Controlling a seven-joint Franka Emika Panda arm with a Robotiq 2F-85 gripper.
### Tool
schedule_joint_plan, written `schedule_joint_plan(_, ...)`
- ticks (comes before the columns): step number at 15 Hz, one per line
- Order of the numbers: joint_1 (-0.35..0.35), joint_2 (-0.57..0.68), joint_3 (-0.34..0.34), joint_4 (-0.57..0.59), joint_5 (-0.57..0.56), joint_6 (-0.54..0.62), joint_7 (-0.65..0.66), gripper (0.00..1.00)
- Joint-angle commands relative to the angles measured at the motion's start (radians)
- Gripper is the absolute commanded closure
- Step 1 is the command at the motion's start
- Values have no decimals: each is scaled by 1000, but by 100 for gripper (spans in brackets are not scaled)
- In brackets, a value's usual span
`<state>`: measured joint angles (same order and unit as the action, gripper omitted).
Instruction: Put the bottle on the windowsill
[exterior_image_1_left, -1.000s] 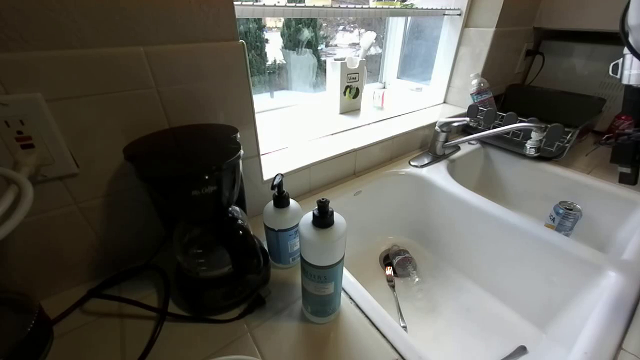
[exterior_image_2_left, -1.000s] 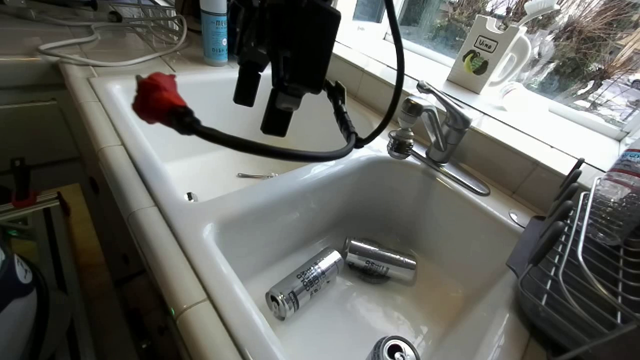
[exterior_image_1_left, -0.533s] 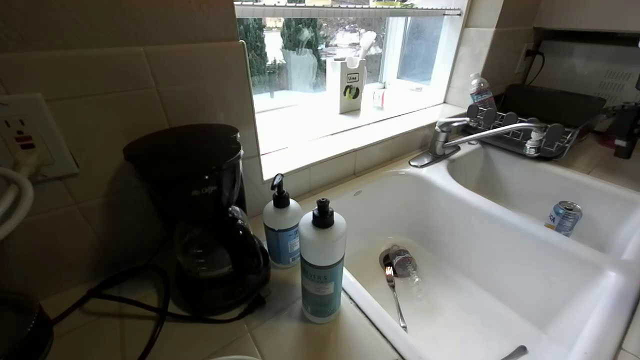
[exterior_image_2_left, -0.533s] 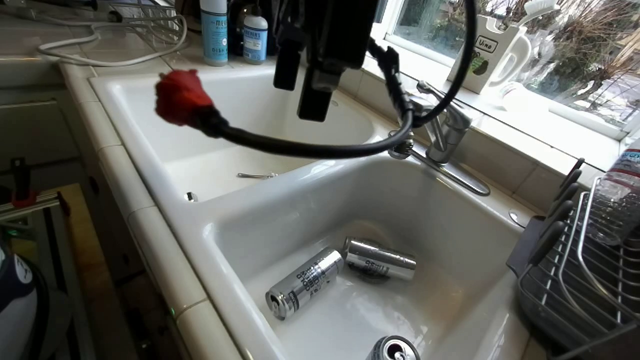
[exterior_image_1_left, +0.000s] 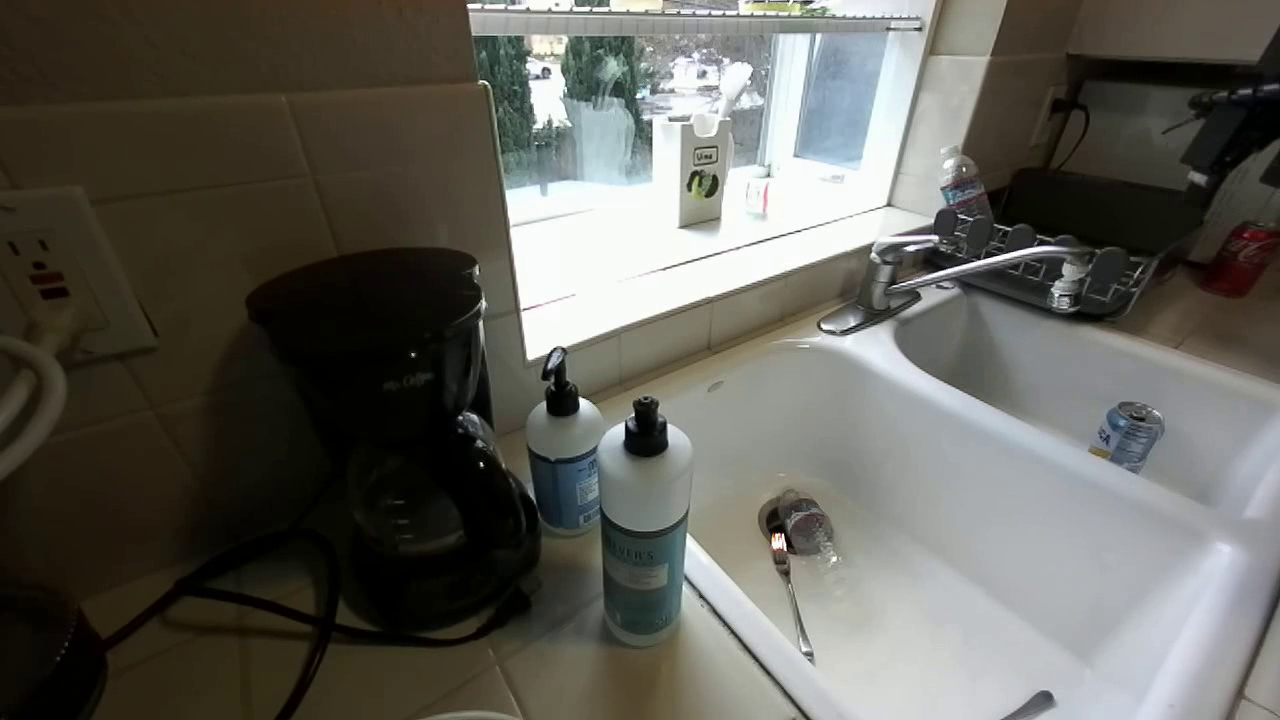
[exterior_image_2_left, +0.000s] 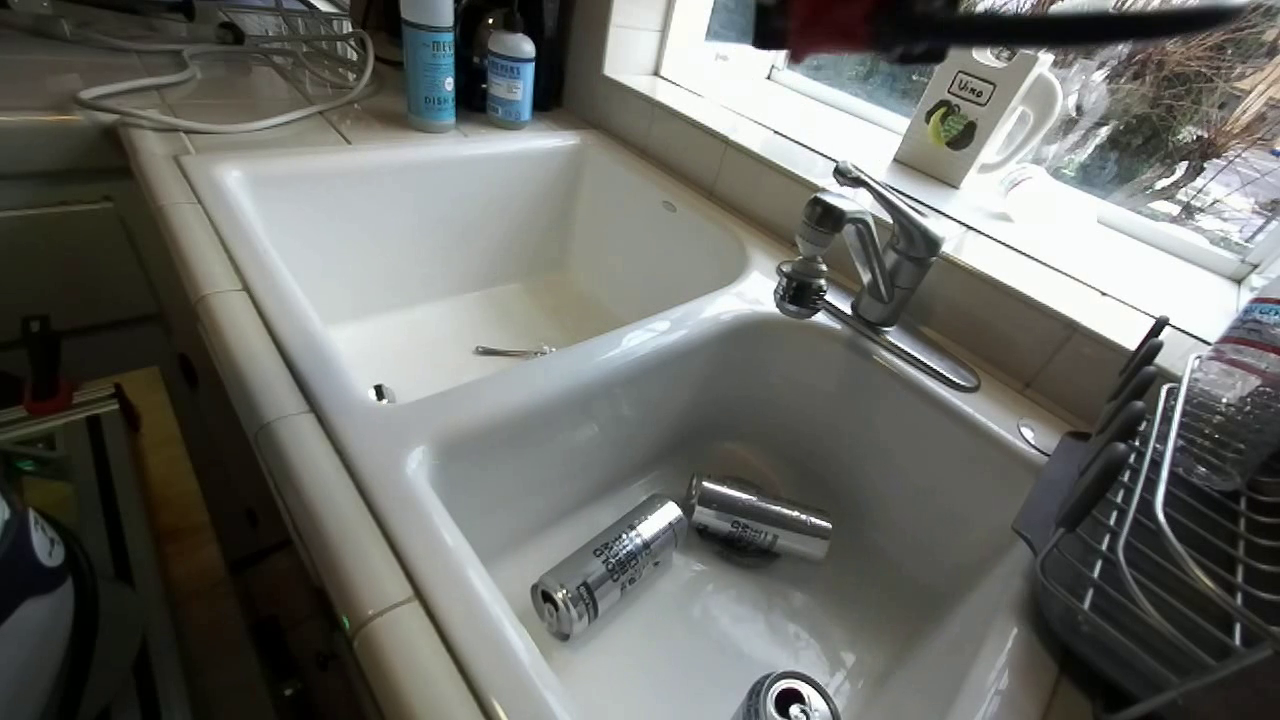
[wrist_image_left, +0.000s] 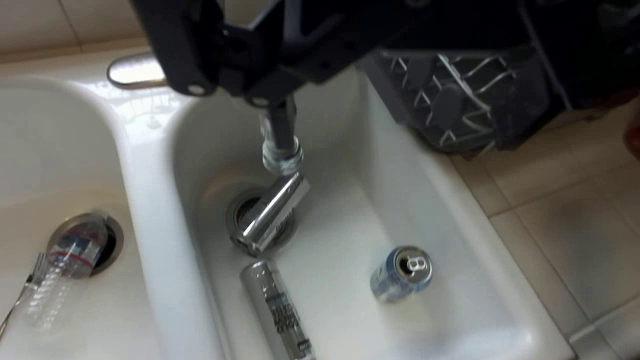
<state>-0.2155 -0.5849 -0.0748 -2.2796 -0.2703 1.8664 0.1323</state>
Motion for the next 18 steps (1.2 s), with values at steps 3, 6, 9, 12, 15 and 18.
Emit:
schedule_joint_plan(3, 9, 189, -43, 270, -6, 39, -66, 0)
schedule_joint_plan(6, 11, 169, -47, 255, -3, 46, -71, 0)
schedule_joint_plan(9, 16, 213, -61, 308, 12, 44, -100, 0)
schedule_joint_plan(12, -11, 230, -71, 310, -45, 57, -79, 0)
schedule_joint_plan(15, -14, 229, -105, 312, -64, 104, -161, 0)
schedule_joint_plan(18, -24, 302, -164, 367, -69, 145, -261, 0)
